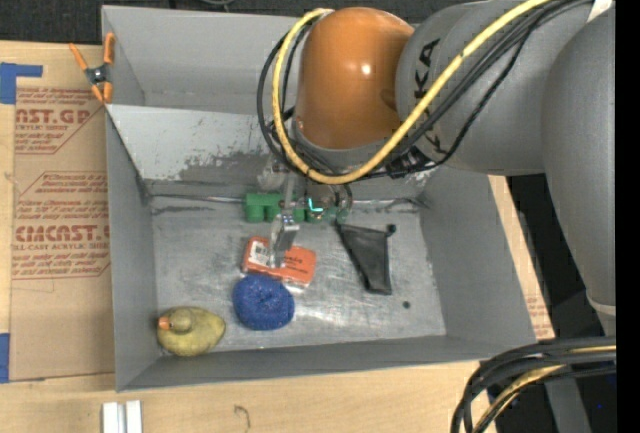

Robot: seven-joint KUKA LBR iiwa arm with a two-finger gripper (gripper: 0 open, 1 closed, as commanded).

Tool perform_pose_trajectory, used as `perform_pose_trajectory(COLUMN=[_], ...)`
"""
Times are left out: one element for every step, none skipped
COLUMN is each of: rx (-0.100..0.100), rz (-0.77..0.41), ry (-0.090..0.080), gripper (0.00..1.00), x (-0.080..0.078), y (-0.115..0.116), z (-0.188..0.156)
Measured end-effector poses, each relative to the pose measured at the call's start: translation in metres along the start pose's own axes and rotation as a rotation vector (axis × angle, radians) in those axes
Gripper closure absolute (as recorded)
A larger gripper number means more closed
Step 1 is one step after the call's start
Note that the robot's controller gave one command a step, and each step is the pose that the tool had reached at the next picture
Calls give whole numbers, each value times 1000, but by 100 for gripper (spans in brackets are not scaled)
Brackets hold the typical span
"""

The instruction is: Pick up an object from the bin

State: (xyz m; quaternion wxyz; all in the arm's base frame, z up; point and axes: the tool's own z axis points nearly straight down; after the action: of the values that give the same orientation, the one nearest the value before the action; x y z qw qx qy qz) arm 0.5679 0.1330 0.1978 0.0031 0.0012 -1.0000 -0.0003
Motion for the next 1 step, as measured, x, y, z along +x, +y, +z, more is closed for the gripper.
perform_pose_trajectory(rx=[-1], rz=[2], ry=[-8], gripper=[0], x=[-2], y=[-1], z=[-5])
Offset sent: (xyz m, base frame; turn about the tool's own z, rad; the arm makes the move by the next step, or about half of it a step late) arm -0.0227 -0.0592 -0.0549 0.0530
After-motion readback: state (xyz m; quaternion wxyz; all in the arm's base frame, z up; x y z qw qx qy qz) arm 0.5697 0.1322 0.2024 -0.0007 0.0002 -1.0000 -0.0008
